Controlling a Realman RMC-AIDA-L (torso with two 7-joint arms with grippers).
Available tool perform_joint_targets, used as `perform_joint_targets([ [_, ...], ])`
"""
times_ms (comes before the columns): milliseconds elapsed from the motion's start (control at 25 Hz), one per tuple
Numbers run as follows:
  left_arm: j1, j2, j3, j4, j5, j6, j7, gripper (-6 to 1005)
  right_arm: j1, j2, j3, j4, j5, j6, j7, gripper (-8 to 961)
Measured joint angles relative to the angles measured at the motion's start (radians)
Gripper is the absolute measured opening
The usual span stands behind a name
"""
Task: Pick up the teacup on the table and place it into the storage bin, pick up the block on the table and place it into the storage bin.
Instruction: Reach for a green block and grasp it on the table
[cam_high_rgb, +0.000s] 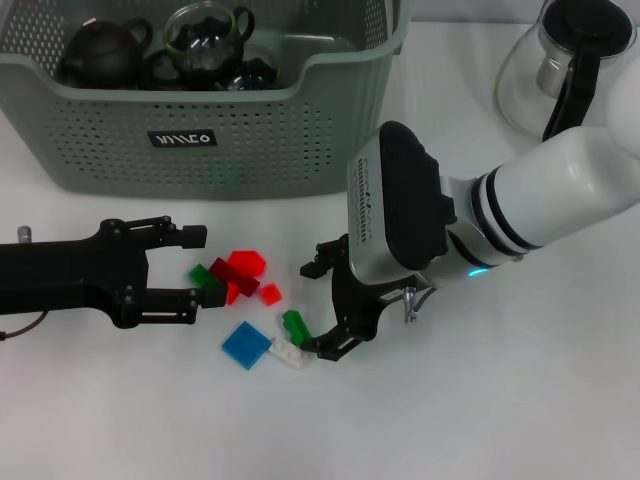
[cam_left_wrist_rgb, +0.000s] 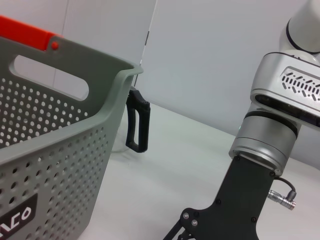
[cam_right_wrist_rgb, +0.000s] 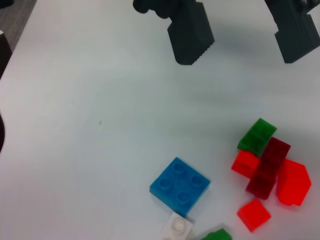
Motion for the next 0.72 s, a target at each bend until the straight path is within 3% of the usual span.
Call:
perform_joint_targets([
  [480, 0.0, 0.0, 0.0, -0.008, 0.0, 0.0, 0.0, 828, 0.034, 0.002, -0.032, 0.051, 0.046, 0.033, -0.002, 877],
  [720, -0.002, 0.0, 0.001, -0.008, 0.0, -0.001, 0.0, 828, 0.036, 0.002, -0.035, 0.044, 0.049, 0.036, -0.007, 655],
])
